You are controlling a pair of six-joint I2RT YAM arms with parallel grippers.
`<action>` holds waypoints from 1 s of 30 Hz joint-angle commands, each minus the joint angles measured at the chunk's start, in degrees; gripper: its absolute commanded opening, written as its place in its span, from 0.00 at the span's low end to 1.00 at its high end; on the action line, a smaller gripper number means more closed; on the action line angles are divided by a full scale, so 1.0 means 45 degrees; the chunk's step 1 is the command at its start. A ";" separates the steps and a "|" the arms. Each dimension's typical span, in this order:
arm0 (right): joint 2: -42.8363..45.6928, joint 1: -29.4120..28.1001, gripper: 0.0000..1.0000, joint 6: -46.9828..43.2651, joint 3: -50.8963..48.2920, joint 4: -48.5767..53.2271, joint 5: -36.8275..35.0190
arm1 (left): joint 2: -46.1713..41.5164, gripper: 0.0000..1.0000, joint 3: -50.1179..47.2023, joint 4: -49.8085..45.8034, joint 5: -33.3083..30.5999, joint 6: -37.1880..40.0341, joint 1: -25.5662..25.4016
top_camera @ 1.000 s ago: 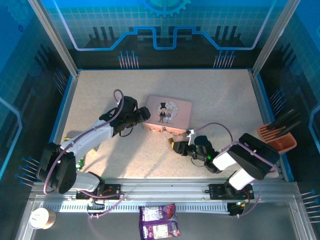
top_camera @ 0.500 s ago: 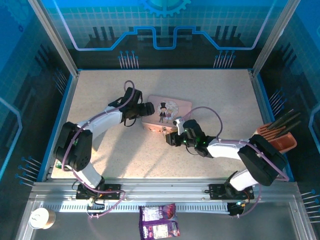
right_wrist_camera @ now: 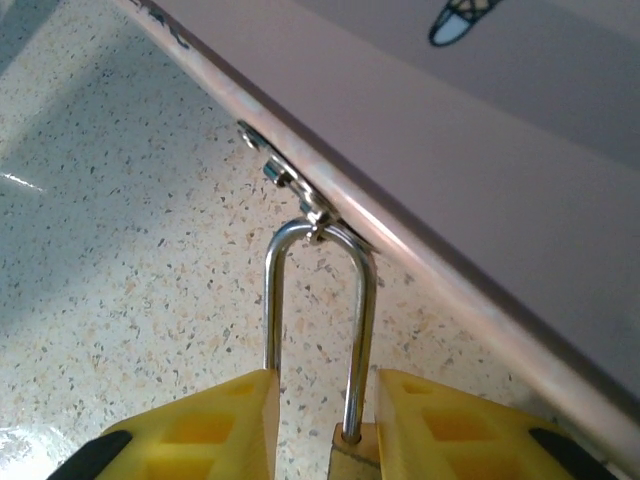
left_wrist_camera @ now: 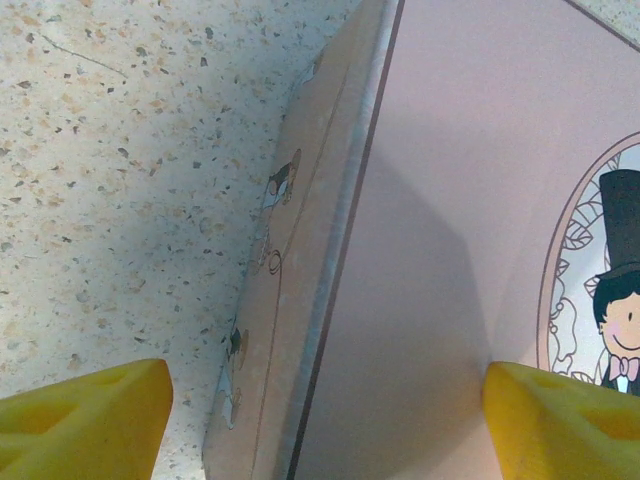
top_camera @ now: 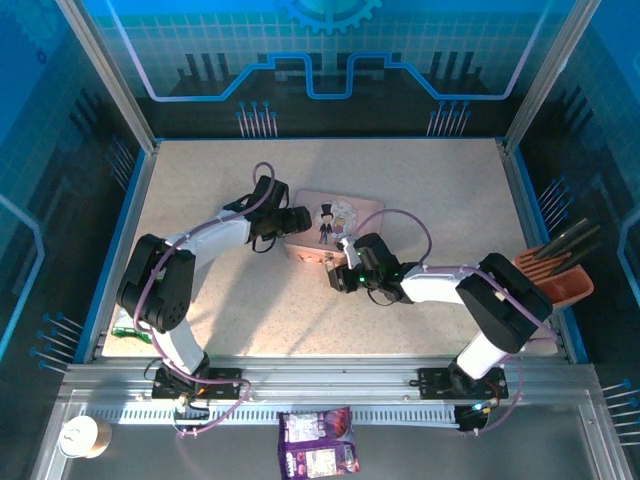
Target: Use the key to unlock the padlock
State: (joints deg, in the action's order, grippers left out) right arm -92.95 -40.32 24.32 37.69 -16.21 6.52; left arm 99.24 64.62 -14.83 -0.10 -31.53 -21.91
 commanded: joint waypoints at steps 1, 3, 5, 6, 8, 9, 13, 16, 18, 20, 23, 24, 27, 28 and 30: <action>-0.0436 0.0300 0.30 -0.0268 0.0393 0.0536 -0.0153 | 0.0203 0.81 -0.0486 -0.0319 -0.0075 -0.0201 0.0074; -0.0497 0.0340 0.27 -0.0272 0.0413 0.0513 -0.0165 | 0.0145 0.81 -0.0673 -0.0226 -0.0075 -0.0253 0.0066; -0.0516 0.0384 0.22 -0.0267 0.0462 0.0515 -0.0121 | 0.0148 0.80 -0.0812 -0.0182 -0.0056 -0.0319 0.0065; -0.0498 0.0385 0.20 -0.0214 0.0474 0.0518 -0.0121 | 0.0129 0.80 -0.0898 -0.0162 -0.0055 -0.0354 0.0065; -0.0425 0.0387 0.16 -0.0133 0.0473 0.0422 -0.0068 | 0.0112 0.80 -0.1048 -0.0104 -0.0061 -0.0489 0.0030; -0.0367 0.0392 0.14 -0.0035 0.0458 0.0319 -0.0044 | 0.0078 0.80 -0.1130 -0.0018 -0.0056 -0.0574 0.0026; -0.0322 0.0347 0.11 0.0567 0.0356 -0.0296 0.0008 | 0.0119 0.79 -0.1347 0.0128 -0.0153 -0.0878 -0.0204; -0.0201 0.0325 0.07 0.1500 0.0092 -0.0623 -0.0590 | 0.0021 0.79 -0.1557 0.0111 -0.0513 -0.1308 -0.0462; 0.0079 0.0323 0.04 0.2458 -0.0370 -0.1137 -0.1166 | -0.0150 0.79 -0.1818 0.0145 -0.0848 -0.1783 -0.0639; 0.0338 0.0294 0.01 0.3511 -0.0957 -0.1929 -0.1587 | -0.0309 0.79 -0.2099 0.0261 -0.1149 -0.2329 -0.0854; 0.0484 0.0087 0.00 0.4788 -0.1626 -0.3153 -0.2175 | -0.0423 0.79 -0.2471 0.0491 -0.1405 -0.3216 -0.1268; 0.0461 0.0001 0.00 0.5102 -0.1784 -0.3604 -0.2338 | -0.0433 0.79 -0.2547 0.0483 -0.1582 -0.3544 -0.1479; 0.0411 -0.0122 0.00 0.5899 -0.2072 -0.4302 -0.2773 | -0.0520 0.79 -0.2708 0.0579 -0.1860 -0.4308 -0.2063; 0.0401 -0.0123 0.00 0.6181 -0.2170 -0.4531 -0.2878 | -0.0559 0.79 -0.2767 0.0631 -0.1940 -0.4500 -0.2213; 0.0420 -0.0108 0.00 0.6706 -0.2382 -0.4907 -0.3173 | -0.0657 0.79 -0.2882 0.0699 -0.2020 -0.4883 -0.2459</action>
State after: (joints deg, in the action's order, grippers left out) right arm -91.66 -40.84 48.34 28.10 -31.88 -1.78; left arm 95.59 55.00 -3.27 -9.69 -50.28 -30.28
